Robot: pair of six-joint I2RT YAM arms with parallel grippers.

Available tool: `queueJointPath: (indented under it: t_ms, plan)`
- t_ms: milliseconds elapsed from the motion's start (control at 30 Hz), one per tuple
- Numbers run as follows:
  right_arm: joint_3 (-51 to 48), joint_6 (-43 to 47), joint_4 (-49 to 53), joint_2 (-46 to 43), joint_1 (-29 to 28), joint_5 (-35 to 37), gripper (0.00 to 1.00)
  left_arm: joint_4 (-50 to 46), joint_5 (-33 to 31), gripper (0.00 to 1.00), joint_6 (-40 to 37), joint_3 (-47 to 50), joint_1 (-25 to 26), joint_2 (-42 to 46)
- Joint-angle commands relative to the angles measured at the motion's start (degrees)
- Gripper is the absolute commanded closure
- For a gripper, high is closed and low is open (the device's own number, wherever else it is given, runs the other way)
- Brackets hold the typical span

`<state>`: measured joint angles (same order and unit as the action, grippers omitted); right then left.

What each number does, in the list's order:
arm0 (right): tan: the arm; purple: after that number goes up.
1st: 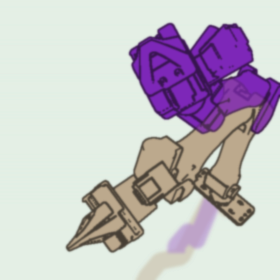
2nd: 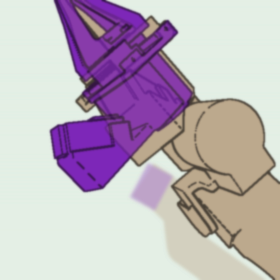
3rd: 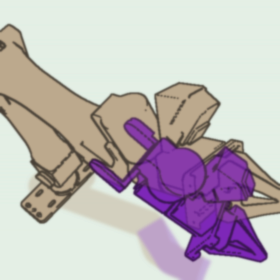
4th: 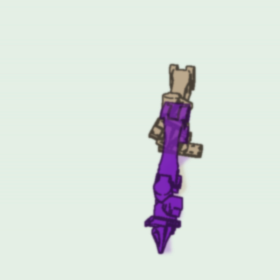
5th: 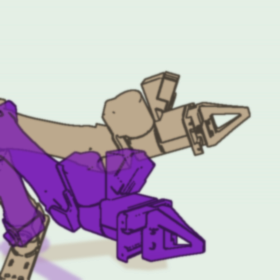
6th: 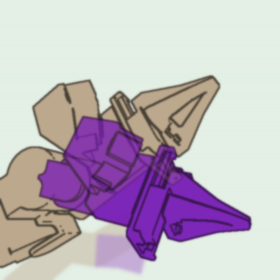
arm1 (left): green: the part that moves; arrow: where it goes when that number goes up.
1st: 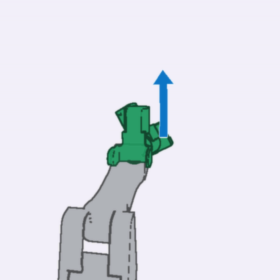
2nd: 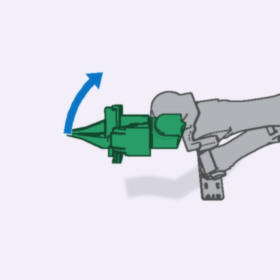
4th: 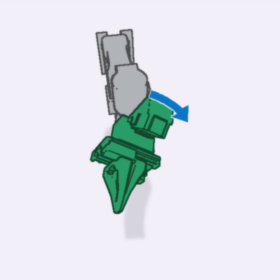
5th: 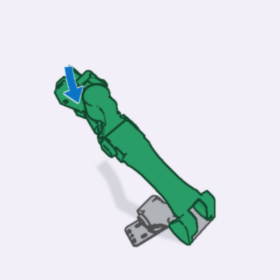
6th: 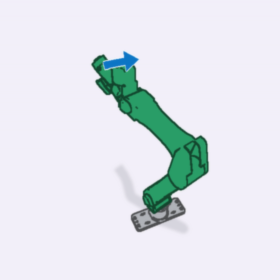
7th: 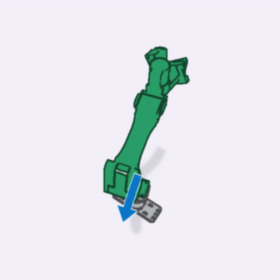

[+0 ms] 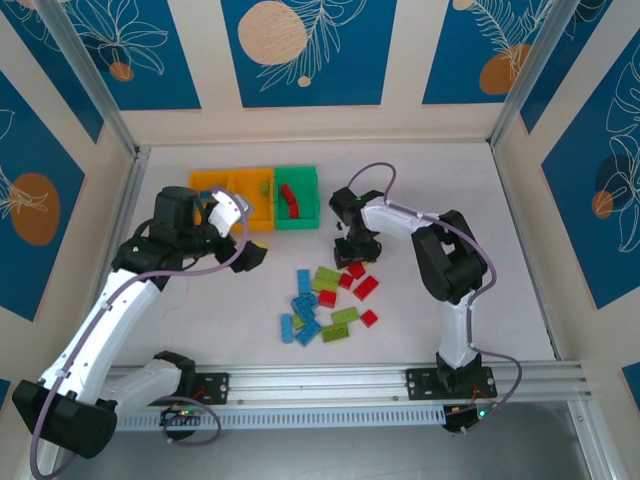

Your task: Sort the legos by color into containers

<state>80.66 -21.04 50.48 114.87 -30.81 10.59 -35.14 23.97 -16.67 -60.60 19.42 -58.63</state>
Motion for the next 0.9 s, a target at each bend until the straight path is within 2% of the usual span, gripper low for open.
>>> queueJointPath:
  t_ms: [0,167,367,500,667,867]
  plan:
    - [-1.83,-2.93,0.5,-0.87,1.92,0.26,0.57,1.6,0.07,0.0,-0.01,0.64,0.28,0.22]
    - [-1.24,-4.59,-0.11,-3.26,2.86,0.06,0.73,1.87,-0.32,0.0,0.88,1.18,0.31,0.52]
    - [3.66,-6.56,-3.83,-10.7,2.03,-2.14,0.75,3.03,-1.74,0.0,3.12,1.71,0.27,1.28]
    - [10.03,-6.91,-9.44,-11.11,-0.13,-2.96,0.75,5.63,-3.98,0.0,7.14,2.72,0.33,0.96]
    - [22.38,-5.25,-14.78,-2.55,-1.98,-0.31,0.75,6.62,-7.5,0.0,14.2,2.64,0.36,-1.19]
    - [44.55,-3.09,-11.69,14.62,-2.18,-1.0,0.74,4.84,-10.71,0.0,21.47,2.45,0.62,-2.84]
